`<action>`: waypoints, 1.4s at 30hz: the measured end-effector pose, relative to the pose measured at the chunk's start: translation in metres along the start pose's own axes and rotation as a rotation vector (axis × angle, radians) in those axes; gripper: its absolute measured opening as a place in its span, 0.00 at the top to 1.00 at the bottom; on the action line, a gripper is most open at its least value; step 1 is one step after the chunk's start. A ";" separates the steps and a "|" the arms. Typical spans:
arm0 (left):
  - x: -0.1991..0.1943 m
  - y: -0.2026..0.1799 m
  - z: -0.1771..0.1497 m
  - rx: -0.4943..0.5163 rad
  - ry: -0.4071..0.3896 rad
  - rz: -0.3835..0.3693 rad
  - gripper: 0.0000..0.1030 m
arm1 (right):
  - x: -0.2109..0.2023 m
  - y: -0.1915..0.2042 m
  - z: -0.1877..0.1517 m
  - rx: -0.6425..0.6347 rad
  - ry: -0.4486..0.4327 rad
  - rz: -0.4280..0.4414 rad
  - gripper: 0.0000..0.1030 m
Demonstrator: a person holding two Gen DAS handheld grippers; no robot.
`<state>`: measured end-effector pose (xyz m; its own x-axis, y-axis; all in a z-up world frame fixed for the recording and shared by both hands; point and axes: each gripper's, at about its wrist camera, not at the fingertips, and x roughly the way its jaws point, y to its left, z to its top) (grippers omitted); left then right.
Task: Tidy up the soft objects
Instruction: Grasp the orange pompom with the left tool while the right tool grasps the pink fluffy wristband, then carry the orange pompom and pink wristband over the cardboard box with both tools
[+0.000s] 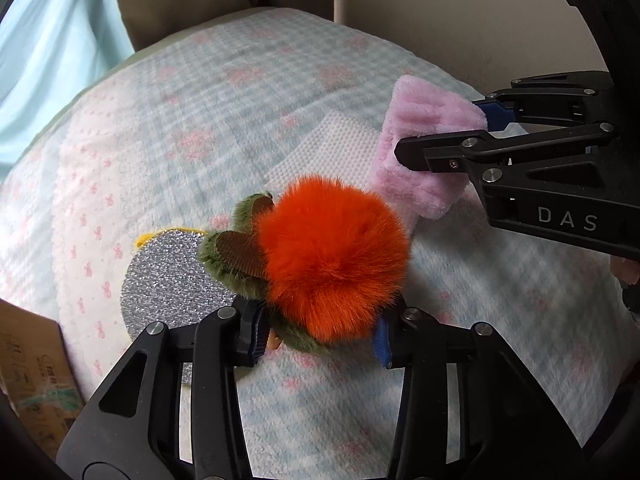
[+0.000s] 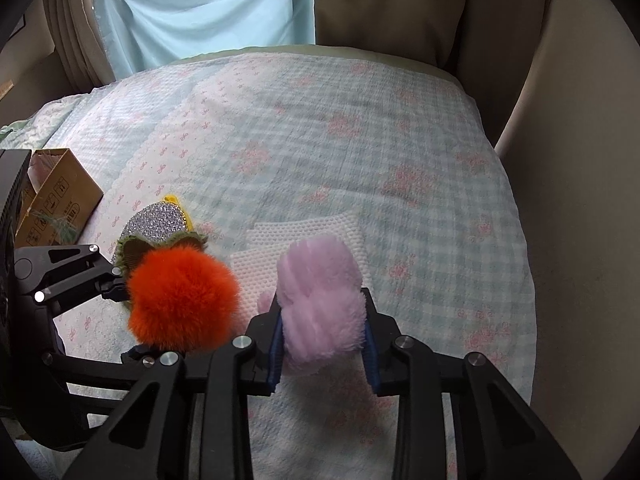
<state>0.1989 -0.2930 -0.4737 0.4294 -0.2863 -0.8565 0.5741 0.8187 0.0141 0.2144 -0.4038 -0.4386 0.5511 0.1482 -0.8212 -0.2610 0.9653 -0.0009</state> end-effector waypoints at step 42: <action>-0.402 0.218 -0.058 -0.467 -0.224 0.241 0.64 | -0.262 0.268 0.144 -0.003 -0.171 0.022 0.74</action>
<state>0.1114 0.0293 -0.1563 0.6770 -0.1210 -0.7260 0.0946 0.9925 -0.0772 0.1145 -0.1530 -0.1416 0.6721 0.2035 -0.7119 -0.2766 0.9609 0.0136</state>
